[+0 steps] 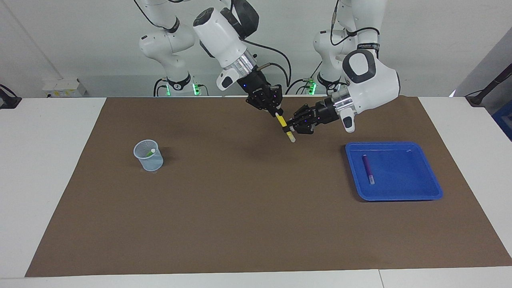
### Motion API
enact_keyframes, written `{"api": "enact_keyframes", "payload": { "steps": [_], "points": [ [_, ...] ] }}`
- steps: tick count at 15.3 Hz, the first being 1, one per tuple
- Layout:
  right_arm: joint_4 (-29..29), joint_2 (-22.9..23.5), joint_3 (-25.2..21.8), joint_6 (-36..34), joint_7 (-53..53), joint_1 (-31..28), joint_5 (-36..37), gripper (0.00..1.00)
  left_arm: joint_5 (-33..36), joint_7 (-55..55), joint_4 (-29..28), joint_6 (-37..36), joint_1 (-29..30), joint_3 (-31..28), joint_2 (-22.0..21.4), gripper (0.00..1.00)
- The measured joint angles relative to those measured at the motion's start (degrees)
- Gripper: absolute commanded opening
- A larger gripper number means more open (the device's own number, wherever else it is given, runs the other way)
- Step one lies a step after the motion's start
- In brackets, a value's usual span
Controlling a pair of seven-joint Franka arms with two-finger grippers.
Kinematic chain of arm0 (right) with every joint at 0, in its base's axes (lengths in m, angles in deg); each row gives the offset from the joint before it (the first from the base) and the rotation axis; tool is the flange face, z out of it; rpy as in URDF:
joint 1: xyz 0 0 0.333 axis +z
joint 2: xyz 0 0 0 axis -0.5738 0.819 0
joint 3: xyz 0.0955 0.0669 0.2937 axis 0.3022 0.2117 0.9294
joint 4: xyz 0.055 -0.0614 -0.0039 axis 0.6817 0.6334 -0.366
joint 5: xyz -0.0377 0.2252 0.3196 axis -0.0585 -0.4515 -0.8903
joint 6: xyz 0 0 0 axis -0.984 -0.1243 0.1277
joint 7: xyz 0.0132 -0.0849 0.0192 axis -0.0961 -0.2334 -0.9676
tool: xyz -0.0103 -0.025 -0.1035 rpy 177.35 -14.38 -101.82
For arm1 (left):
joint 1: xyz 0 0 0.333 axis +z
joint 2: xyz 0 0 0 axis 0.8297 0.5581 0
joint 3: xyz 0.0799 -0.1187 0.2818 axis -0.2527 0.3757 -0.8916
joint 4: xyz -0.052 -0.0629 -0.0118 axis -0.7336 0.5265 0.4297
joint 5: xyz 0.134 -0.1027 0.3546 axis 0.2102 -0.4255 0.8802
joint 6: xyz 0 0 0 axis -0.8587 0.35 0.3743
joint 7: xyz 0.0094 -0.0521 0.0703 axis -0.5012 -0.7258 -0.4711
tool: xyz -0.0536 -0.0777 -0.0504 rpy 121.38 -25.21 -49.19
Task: Right arm passes pens to left for tray arrangement
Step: 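Grasp the yellow marker with the left gripper from the right gripper, then lay the yellow marker in the tray with the left gripper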
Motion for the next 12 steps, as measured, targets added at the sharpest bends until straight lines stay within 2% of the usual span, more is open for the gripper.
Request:
{"api": "enact_keyframes", "payload": {
  "steps": [2,5,8,12],
  "points": [
    [0.0,0.0,0.0,0.0,-0.1,-0.9,0.0,1.00,0.6,2.0,0.0,-0.1,0.0,0.0,-0.1,0.00],
    [0.0,0.0,-0.1,-1.6,-5.4,-3.3,0.1,1.00,6.6,6.8,0.0,-2.1,0.0,-0.2,-0.1,0.00],
    [-0.4,0.0,-0.2,-8.1,-15.2,-7.0,2.1,1.00,13.7,13.3,0.0,-4.9,0.0,-0.5,-0.1,0.00],
    [-0.5,-0.5,-0.4,-18.4,-27.2,-12.5,11.5,1.00,26.6,24.1,0.1,-9.3,0.8,-1.0,-0.3,0.00]
  ]
}}
